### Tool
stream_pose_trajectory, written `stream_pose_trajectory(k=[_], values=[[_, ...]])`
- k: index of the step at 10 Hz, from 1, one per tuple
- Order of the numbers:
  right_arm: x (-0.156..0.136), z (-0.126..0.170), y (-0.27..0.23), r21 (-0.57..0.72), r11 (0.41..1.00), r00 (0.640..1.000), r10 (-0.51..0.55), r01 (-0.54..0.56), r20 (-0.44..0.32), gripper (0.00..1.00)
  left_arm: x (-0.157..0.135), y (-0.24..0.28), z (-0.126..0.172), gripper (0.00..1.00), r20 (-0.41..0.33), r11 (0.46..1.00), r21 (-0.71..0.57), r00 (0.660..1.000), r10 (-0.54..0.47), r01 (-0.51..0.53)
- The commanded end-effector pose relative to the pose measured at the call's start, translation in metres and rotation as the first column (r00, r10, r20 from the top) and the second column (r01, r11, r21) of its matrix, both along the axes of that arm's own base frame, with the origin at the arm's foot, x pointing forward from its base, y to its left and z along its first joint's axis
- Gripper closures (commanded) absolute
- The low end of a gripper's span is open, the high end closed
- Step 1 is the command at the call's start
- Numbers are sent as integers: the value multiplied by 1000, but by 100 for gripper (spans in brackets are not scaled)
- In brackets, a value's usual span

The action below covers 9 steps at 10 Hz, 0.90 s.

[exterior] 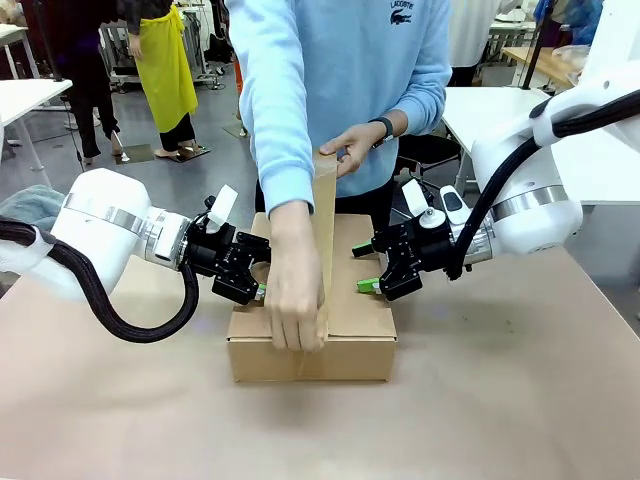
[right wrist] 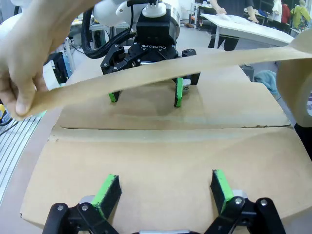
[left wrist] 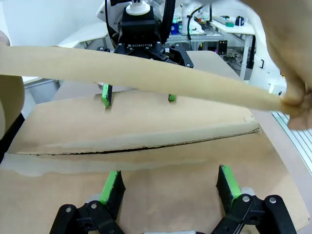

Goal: Pack the gift set into the box.
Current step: Press and hold the closed box until the human finishes sealing it.

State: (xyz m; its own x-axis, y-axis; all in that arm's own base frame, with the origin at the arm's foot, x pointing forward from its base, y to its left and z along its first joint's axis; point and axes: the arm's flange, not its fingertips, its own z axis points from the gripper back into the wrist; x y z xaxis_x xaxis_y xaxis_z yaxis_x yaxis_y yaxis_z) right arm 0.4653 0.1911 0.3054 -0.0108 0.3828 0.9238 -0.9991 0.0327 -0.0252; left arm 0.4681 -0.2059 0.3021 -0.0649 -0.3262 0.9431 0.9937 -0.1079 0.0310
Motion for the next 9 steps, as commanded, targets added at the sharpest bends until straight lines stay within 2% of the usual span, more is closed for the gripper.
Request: stream_pose_trajectory(k=[1, 9], values=[[-3, -2, -1, -6, 1000, 1000, 2, -2, 9, 0, -2, 1, -3, 0, 12, 1000, -4, 1000, -4, 4], [-3, -2, -1, -6, 1000, 1000, 2, -2, 9, 0, -2, 1, -3, 0, 12, 1000, -4, 1000, -4, 4]])
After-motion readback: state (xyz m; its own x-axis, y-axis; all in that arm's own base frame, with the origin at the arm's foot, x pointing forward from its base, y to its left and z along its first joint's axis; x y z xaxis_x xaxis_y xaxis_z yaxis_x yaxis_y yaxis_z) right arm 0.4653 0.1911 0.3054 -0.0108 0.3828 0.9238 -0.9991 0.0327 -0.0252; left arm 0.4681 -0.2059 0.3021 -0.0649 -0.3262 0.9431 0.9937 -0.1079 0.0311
